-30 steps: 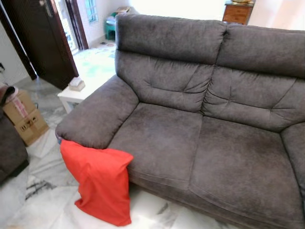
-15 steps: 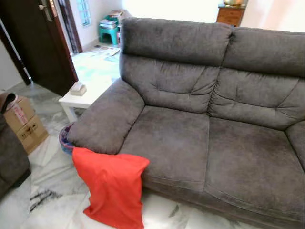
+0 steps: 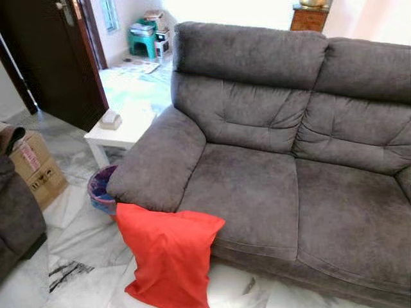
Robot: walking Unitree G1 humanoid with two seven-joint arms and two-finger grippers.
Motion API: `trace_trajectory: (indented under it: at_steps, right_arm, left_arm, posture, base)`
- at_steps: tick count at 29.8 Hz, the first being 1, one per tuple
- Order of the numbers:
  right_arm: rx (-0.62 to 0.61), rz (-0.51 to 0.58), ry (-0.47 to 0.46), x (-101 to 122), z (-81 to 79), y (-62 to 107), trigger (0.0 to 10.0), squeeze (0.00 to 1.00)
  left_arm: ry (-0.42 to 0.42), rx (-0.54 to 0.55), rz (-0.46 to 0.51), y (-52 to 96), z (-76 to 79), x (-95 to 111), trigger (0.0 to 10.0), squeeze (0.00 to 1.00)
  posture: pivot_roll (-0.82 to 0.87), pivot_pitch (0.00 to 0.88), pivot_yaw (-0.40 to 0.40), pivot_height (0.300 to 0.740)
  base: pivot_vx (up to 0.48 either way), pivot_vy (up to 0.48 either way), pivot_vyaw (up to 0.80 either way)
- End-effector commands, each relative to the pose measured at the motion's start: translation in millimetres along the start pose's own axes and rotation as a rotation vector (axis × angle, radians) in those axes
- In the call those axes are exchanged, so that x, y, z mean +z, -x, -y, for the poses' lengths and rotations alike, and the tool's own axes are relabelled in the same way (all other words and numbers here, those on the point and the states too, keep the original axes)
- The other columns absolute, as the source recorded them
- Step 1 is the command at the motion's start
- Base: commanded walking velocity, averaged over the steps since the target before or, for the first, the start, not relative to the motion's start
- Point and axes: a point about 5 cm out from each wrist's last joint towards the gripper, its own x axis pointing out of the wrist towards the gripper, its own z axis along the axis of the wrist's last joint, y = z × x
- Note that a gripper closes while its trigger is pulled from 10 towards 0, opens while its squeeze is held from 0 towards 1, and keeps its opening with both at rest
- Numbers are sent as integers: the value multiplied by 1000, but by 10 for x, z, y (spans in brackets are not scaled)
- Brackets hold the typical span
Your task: Move the pillow to the sofa from floor
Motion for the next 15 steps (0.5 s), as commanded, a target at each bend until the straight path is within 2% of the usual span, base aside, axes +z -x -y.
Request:
trace_trajectory:
  at_steps: [1, 2, 10, 15]
  right_arm:
    - [-24, -9, 6, -18, 91, 29, 10000, 0]
    - [-19, -5, 17, -13, 87, 28, 10000, 0]
    - [-17, 6, 23, 4, 82, 25, 10000, 0]
    - [-9, 7, 22, 1, 72, 25, 10000, 0]
  left_arm:
    - [19, -22, 8, 3, 37, -19, 10000, 0]
    - [17, -23, 4, 7, 23, -23, 10000, 0]
    - [24, -26, 0, -7, 7, 19, 10000, 0]
    - [39, -40, 6, -57, 184, 56, 10000, 0]
  posture:
    - [157, 49, 35, 740]
    - [157, 49, 35, 740]
    - [158, 43, 35, 740]
    - [159, 40, 38, 740]
  base:
    - [0, 0, 0]
    - [0, 0, 0]
    - [0, 0, 755]
    - [0, 0, 800]
